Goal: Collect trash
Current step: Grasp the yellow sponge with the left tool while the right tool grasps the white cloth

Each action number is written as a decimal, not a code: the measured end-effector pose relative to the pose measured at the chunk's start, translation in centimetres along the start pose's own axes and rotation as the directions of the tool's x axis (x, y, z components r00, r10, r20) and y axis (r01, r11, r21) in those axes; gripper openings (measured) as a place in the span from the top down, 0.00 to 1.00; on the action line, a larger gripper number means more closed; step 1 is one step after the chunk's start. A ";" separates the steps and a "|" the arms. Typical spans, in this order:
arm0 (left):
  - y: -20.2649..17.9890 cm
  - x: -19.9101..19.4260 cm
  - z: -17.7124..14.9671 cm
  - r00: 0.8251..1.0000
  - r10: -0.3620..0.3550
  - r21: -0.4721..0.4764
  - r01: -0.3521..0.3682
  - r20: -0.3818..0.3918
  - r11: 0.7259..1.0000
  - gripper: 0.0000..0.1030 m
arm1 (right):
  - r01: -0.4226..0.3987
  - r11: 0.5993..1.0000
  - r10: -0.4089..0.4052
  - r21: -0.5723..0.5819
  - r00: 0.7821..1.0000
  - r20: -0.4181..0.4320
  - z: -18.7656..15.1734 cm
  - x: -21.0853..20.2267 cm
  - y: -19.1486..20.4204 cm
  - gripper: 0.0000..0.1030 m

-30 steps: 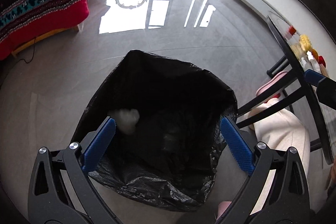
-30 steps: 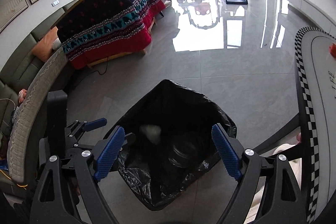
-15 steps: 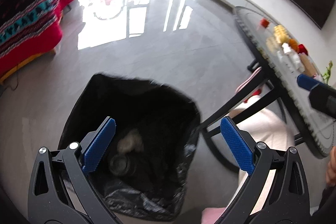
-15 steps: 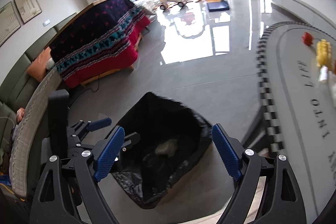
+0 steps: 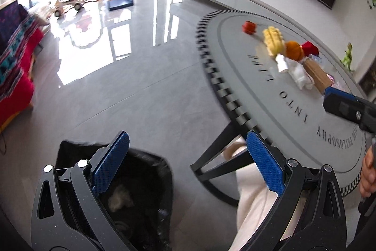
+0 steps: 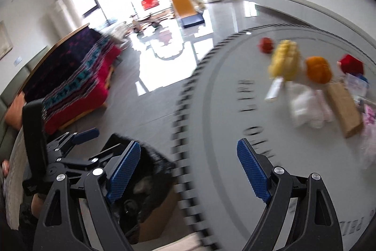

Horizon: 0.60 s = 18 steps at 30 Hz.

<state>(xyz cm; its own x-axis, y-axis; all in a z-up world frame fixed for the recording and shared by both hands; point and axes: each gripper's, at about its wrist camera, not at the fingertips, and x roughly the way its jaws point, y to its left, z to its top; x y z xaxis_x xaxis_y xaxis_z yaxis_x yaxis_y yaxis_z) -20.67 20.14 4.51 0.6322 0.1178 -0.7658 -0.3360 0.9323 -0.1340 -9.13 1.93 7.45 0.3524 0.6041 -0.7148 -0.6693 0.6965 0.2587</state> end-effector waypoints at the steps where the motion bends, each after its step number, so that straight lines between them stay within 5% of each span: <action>1: -0.8 0.5 0.5 1.000 -0.014 0.011 0.014 -0.006 1.000 0.06 | 0.016 1.000 -0.017 0.021 1.000 0.005 0.4 0.0 -1.3 0.17; 9: -5.7 4.2 4.4 0.997 -0.077 0.081 0.079 -0.031 0.994 0.06 | 0.132 0.987 -0.133 0.087 0.991 0.001 2.9 1.7 -8.8 0.26; 18: -9.8 7.6 8.7 0.992 -0.118 0.139 0.122 -0.038 0.983 0.06 | 0.251 0.963 -0.241 0.101 0.966 -0.098 4.1 6.5 -14.3 0.34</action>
<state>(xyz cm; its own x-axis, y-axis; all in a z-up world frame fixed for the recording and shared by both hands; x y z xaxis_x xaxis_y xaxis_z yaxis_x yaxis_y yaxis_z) -6.50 14.86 5.50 0.6402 -0.0058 -0.7682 -0.1563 0.9781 -0.1377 5.41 -2.52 1.75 0.4373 0.3774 -0.8163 -0.4899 0.8612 0.1356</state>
